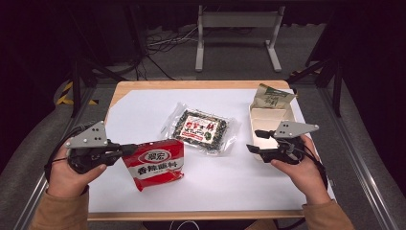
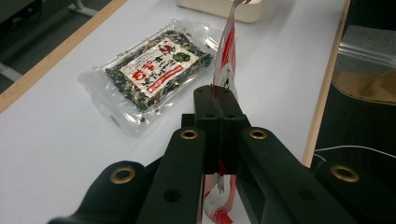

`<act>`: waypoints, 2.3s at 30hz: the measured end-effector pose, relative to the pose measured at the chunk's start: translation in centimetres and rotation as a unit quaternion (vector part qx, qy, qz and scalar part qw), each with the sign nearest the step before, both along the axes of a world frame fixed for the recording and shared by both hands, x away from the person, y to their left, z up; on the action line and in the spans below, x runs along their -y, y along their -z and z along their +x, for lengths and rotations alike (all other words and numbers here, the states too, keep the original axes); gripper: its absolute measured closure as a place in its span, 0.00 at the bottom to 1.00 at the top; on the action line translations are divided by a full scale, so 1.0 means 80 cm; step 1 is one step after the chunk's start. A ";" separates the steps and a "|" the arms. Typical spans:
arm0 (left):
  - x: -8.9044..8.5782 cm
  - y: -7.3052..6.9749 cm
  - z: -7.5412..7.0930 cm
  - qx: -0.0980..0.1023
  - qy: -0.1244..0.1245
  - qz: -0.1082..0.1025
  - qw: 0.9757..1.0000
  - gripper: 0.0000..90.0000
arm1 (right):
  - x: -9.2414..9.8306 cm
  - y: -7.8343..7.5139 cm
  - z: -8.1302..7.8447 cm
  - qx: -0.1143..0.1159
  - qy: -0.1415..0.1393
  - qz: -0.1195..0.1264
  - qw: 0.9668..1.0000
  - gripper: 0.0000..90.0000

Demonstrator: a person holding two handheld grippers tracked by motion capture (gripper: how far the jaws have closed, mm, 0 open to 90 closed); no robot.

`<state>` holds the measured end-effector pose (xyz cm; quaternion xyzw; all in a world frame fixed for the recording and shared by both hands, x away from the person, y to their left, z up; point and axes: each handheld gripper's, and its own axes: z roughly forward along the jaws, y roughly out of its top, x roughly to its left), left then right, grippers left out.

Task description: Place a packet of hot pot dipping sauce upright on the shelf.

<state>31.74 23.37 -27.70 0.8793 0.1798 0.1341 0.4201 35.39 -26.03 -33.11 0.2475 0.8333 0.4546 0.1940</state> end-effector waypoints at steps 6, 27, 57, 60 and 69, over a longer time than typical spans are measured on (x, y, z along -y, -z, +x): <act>0.007 -0.004 -0.004 0.007 0.005 -0.002 1.000 1.00 | -0.004 0.000 0.000 0.000 -0.006 -0.002 1.000 0.46; 0.063 -0.015 -0.001 0.032 0.052 -0.023 0.998 1.00 | -0.075 -0.003 -0.009 -0.025 -0.126 -0.017 0.992 0.50; 0.097 -0.020 -0.010 0.039 0.084 -0.026 0.995 1.00 | -0.142 0.059 0.000 -0.065 -0.199 -0.013 0.978 0.70; 0.096 -0.019 -0.010 0.040 0.084 -0.027 0.995 1.00 | -0.144 0.062 0.003 -0.071 -0.213 -0.018 0.974 0.78; 0.094 -0.019 -0.008 0.038 0.081 -0.029 0.996 1.00 | -0.143 0.065 0.008 -0.077 -0.247 -0.022 0.966 0.92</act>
